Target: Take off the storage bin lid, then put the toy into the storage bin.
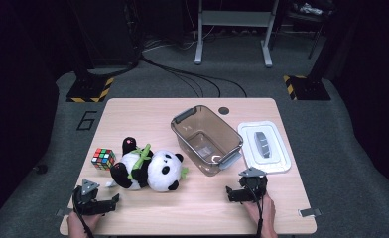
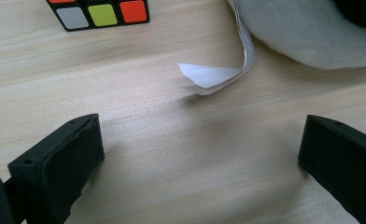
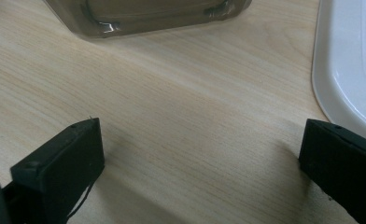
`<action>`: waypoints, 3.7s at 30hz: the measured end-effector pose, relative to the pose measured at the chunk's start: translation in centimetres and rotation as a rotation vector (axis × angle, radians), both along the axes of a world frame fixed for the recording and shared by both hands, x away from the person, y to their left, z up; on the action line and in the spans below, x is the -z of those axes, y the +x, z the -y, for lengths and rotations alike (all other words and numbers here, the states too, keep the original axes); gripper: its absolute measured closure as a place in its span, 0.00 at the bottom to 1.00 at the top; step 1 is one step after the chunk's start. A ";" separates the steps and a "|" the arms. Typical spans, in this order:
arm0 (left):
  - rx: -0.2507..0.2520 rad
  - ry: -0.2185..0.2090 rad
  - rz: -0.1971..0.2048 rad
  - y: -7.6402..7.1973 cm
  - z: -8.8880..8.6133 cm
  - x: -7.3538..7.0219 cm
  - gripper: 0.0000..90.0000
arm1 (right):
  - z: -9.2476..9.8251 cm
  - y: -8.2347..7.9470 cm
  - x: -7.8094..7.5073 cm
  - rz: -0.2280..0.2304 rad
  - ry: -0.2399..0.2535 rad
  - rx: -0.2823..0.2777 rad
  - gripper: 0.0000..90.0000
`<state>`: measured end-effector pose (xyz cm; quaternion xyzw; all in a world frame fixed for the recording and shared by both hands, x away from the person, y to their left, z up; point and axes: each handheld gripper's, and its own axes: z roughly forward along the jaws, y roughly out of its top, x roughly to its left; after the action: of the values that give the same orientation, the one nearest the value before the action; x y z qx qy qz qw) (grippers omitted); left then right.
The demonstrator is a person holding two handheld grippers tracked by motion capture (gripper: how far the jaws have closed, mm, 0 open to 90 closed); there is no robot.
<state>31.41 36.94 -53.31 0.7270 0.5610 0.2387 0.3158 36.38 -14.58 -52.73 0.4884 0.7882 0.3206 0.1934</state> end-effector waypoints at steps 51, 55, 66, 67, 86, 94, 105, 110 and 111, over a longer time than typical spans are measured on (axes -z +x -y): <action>0.118 -0.017 0.002 -0.5 -0.1 -10.1 0.00 | 0.1 -0.2 0.2 0.029 0.009 -0.008 0.00; 0.130 -0.002 0.017 0.1 0.3 -11.4 0.00 | 0.1 -0.2 0.2 0.030 0.008 -0.006 0.00; 0.185 0.013 0.046 2.3 2.8 -14.1 0.00 | 0.1 -0.2 0.2 0.030 0.008 -0.007 0.00; 0.187 0.012 0.051 2.5 3.1 -14.2 0.00 | 0.1 -0.2 0.2 0.030 0.008 -0.006 0.00; 0.275 0.017 0.051 5.8 7.5 -15.3 0.00 | 0.1 -0.2 0.2 0.030 0.008 -0.006 0.00; 0.280 0.042 0.020 6.8 9.2 -14.2 0.00 | 0.1 -0.2 0.2 0.031 0.007 -0.006 0.00; 0.287 0.107 -0.033 8.5 10.7 -12.8 0.08 | 0.1 -0.2 0.2 0.030 0.007 -0.006 0.00; 0.267 0.143 -0.054 9.1 11.3 -12.2 0.22 | 0.1 -0.2 0.2 0.030 0.008 -0.006 0.00; 0.261 0.148 -0.061 9.2 11.5 -12.1 0.28 | 0.1 -0.2 0.2 0.031 0.007 -0.007 0.00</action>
<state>40.63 25.48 -41.25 0.8220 0.4519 0.2138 0.2726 36.21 -14.70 -52.96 0.4813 0.7857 0.3316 0.2027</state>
